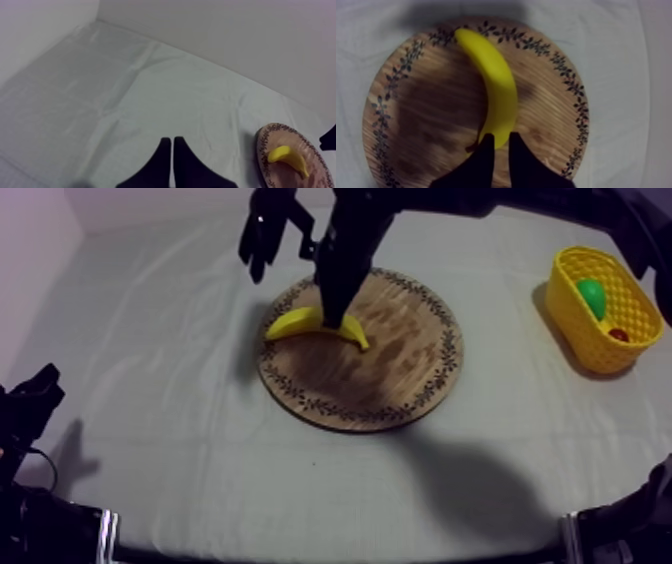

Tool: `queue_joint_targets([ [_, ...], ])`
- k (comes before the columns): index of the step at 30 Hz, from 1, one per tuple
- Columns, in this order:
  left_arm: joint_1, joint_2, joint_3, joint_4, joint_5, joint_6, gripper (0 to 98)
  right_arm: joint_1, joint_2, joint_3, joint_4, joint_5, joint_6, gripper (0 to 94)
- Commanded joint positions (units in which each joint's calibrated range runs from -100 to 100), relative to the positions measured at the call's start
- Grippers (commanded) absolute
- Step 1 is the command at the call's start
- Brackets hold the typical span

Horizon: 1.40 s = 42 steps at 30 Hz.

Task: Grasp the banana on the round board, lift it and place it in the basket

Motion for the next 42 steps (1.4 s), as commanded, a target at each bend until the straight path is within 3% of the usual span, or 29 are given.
queue_joint_targets([
  [1,0.0,0.0,0.0,0.02,0.0,0.0,0.1,0.0,0.0,2.3,0.6,-1.2,-0.4,14.9],
  [4,0.0,0.0,0.0,0.02,0.0,0.0,0.1,0.1,-0.2,2.4,0.1,-0.9,0.0,20.6],
  [8,0.0,0.0,0.0,0.02,0.0,0.0,0.1,0.0,-0.9,3.0,0.3,-1.0,0.0,65.3],
  [10,0.0,0.0,0.0,0.02,0.0,0.0,0.1,0.2,-1.6,3.8,-0.1,-1.9,0.5,75.9],
  [12,0.0,0.0,0.0,0.02,0.0,0.0,0.1,0.5,-2.3,4.3,-1.2,-2.6,1.7,80.6],
  [18,0.0,0.0,0.0,0.02,0.0,0.0,0.1,0.9,-3.6,4.1,-3.1,-2.6,3.2,84.7],
  [42,0.0,0.0,0.0,0.02,0.0,0.0,0.1,1.6,13.3,-8.6,0.0,-2.5,-0.3,81.4],
])
